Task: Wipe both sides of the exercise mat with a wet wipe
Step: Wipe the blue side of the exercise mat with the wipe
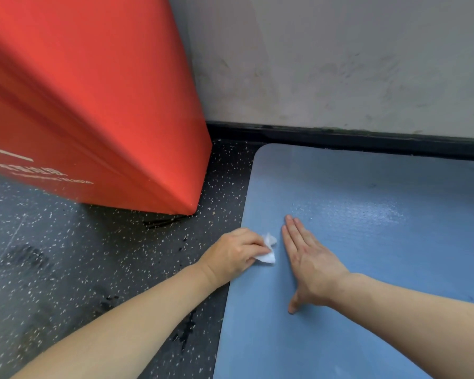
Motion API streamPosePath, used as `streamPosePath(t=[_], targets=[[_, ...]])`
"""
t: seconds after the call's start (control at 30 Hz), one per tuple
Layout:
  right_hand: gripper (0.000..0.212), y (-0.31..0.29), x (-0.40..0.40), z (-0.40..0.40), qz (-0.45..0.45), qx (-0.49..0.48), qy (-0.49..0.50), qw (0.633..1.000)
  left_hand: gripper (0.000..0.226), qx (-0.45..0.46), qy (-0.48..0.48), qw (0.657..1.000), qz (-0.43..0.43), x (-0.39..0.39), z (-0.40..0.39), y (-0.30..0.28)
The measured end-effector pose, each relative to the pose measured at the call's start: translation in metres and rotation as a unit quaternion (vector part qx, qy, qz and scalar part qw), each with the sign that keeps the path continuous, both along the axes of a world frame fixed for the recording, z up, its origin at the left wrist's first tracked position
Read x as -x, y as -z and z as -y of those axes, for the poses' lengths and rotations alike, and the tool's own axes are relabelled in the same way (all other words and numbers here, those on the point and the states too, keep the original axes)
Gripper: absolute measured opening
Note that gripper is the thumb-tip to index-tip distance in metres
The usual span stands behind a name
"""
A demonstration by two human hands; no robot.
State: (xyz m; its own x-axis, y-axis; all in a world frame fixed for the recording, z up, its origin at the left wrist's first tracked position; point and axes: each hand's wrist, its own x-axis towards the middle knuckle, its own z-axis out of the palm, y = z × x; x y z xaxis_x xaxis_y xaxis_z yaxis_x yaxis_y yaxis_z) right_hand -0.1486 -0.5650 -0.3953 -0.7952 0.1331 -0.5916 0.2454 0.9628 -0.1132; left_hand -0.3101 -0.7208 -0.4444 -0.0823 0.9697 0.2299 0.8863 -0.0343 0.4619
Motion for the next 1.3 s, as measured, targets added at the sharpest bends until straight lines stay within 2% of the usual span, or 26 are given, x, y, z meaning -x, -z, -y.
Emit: streamPosePath(t=[0.07,0.2,0.23,0.33,0.37,0.5,0.57,0.63,0.67,0.77,0.8,0.9,0.93,1.07,1.1,1.2,1.23,1.3], targets=[[0.164,0.001,0.0,-0.001,0.002,0.01,0.007,1.0,0.022,0.01,0.052,0.998,-0.013,-0.001,0.005,0.0],[0.165,0.001,-0.002,-0.001,0.002,0.007,0.002,1.0,0.024,-0.019,-0.084,0.996,-0.001,0.013,-0.004,0.001],[0.165,0.0,-0.007,0.001,0.004,0.007,-0.001,1.0,0.021,-0.019,-0.07,0.997,0.004,0.006,-0.001,0.0],[0.16,0.004,-0.034,0.009,0.006,-0.002,-0.02,1.0,0.018,0.0,0.052,0.999,-0.009,-0.018,0.013,-0.001],[0.158,0.005,-0.043,0.011,0.006,-0.013,-0.022,1.0,0.018,0.001,0.051,0.999,-0.014,-0.015,0.012,-0.001],[0.151,0.007,-0.057,0.006,0.007,-0.019,-0.022,1.0,0.019,-0.023,-0.064,0.998,0.007,-0.014,0.007,0.002],[0.15,0.006,-0.056,0.006,0.013,-0.014,-0.019,1.0,0.017,0.0,0.007,1.0,0.02,-0.033,0.018,0.0],[0.15,0.004,-0.055,0.007,0.008,-0.011,-0.019,1.0,0.014,0.014,0.084,0.996,-0.006,-0.036,0.025,-0.005],[0.15,0.004,-0.055,0.007,0.011,-0.011,-0.017,1.0,0.014,0.016,0.082,0.996,-0.018,-0.027,0.022,-0.006],[0.151,0.001,-0.056,0.011,0.026,-0.016,-0.017,0.999,0.022,0.004,-0.044,0.999,-0.015,-0.007,0.014,-0.01],[0.152,0.001,-0.058,0.013,0.03,-0.018,-0.018,0.999,0.022,0.008,-0.045,0.999,-0.006,-0.013,0.018,-0.01],[0.156,-0.002,-0.062,0.02,0.04,-0.015,-0.011,0.999,0.018,0.049,0.109,0.993,0.005,-0.043,0.04,-0.013],[0.157,-0.002,-0.063,0.022,0.046,-0.012,-0.005,0.999,0.017,0.054,0.117,0.992,0.004,-0.043,0.043,-0.013],[0.157,-0.007,-0.064,0.03,0.054,-0.011,0.006,0.998,0.022,0.003,-0.09,0.995,0.037,-0.034,0.04,-0.008],[0.156,-0.007,-0.066,0.033,0.052,-0.007,0.009,0.999,0.021,-0.004,-0.073,0.996,0.043,-0.046,0.045,-0.006],[0.155,-0.009,-0.075,0.047,0.049,0.011,0.008,0.999,0.018,0.015,0.072,0.997,0.023,-0.079,0.065,-0.006],[0.156,-0.008,-0.078,0.053,0.048,0.01,0.003,0.999,0.018,0.017,0.075,0.997,0.015,-0.075,0.066,-0.007],[0.157,-0.005,-0.084,0.062,0.047,0.0,-0.005,0.999,0.018,-0.007,0.004,1.0,0.009,-0.06,0.059,-0.003]])
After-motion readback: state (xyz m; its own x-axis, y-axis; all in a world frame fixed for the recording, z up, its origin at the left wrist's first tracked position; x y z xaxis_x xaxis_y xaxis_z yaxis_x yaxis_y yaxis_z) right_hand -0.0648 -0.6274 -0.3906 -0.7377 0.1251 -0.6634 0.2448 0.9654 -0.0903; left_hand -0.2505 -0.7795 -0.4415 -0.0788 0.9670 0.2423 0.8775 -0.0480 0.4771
